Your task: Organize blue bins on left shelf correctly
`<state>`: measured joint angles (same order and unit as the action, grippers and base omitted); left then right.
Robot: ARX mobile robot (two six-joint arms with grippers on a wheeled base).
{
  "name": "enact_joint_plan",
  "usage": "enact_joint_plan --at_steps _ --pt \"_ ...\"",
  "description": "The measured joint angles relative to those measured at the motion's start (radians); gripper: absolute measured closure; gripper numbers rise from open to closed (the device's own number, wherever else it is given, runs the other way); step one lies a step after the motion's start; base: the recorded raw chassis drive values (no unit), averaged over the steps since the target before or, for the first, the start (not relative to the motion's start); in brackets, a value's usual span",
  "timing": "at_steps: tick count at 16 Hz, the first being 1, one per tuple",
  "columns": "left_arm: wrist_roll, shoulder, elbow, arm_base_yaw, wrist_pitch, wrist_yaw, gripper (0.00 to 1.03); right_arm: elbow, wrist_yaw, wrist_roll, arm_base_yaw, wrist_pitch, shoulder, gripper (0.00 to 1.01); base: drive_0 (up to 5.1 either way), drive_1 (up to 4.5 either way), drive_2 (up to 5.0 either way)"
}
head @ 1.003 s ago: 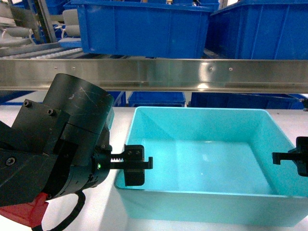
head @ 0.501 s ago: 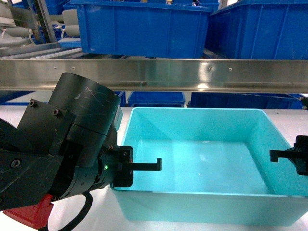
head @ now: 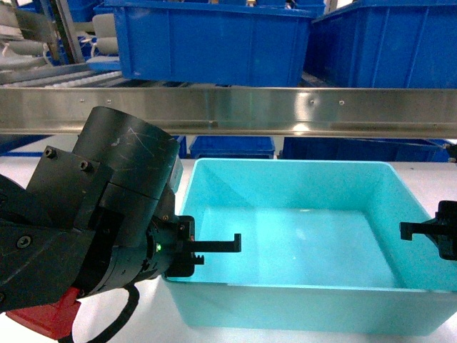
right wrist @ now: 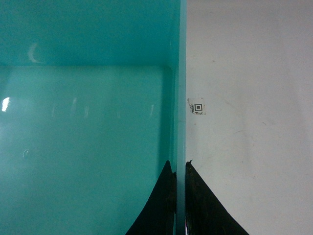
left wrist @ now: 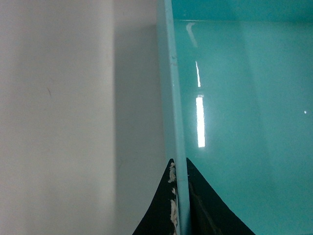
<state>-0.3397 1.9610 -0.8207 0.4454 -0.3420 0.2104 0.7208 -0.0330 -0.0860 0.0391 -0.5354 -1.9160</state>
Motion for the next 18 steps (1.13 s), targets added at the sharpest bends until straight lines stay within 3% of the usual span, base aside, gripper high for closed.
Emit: enact_joint_plan --at_steps 2,4,11,18 --pt "0.038 -0.161 0.001 0.010 0.054 0.011 1.01 0.000 -0.004 -0.003 -0.001 0.011 0.108 0.99 0.0 0.00 0.0" --pt "0.041 -0.178 0.001 0.010 0.057 0.017 1.01 -0.002 0.002 0.004 -0.001 -0.040 0.118 0.99 0.0 0.00 0.0" --pt "0.041 -0.178 0.001 0.010 0.063 0.016 1.01 -0.004 0.002 0.006 -0.001 -0.034 0.118 0.99 0.0 0.00 0.0" --pt "0.041 -0.178 0.001 0.016 0.063 0.017 1.01 -0.006 0.008 0.007 -0.001 -0.036 0.118 0.99 -4.8 2.65 2.7"
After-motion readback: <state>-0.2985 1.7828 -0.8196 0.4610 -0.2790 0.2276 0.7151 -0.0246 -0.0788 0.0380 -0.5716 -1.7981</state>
